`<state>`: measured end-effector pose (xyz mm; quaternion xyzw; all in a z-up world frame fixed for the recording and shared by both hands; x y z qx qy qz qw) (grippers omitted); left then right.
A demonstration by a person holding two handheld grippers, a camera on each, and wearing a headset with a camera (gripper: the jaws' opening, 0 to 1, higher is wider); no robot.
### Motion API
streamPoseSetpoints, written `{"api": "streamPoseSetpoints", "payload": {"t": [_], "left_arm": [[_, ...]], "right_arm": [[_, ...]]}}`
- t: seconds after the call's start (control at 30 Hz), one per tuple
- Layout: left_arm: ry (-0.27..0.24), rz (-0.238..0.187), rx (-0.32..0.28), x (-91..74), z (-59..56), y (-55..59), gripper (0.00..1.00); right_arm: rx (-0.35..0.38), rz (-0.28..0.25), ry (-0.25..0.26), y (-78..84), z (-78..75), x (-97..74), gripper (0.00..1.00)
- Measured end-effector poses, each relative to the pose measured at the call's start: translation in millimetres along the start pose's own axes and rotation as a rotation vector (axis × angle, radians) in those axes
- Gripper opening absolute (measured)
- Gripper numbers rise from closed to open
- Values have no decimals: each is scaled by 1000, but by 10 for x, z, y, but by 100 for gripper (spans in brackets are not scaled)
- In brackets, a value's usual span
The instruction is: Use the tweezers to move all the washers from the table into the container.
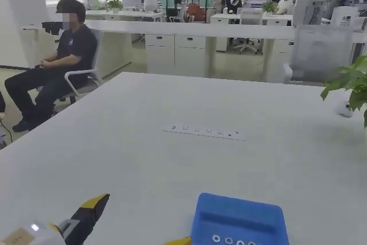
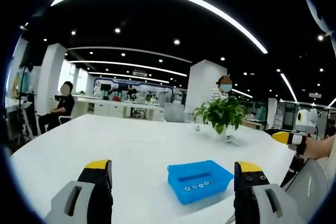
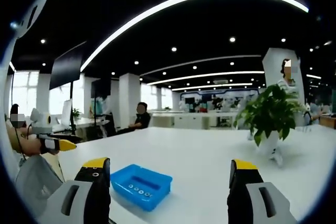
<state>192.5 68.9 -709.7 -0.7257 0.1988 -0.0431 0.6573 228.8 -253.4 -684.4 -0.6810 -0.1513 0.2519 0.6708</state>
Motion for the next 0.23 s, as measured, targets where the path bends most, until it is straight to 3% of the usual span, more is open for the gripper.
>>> {"api": "streamPoseSetpoints", "payload": {"t": [0.23], "left_arm": [[-5, 14, 16, 10, 4, 20, 99]], "right_arm": [[9, 14, -11, 40, 0, 25, 93]]}}
Point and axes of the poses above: the centre of the closed fingertips' face, and the gripper's own axes: x roughly forward along the fingers, z roughly to its left, y roughly out of its underside, the point moved 4 cm from there along -x, roughly backward along the fingers, and after that the axes turned 7 degrees about z, right-handed, at the moved point
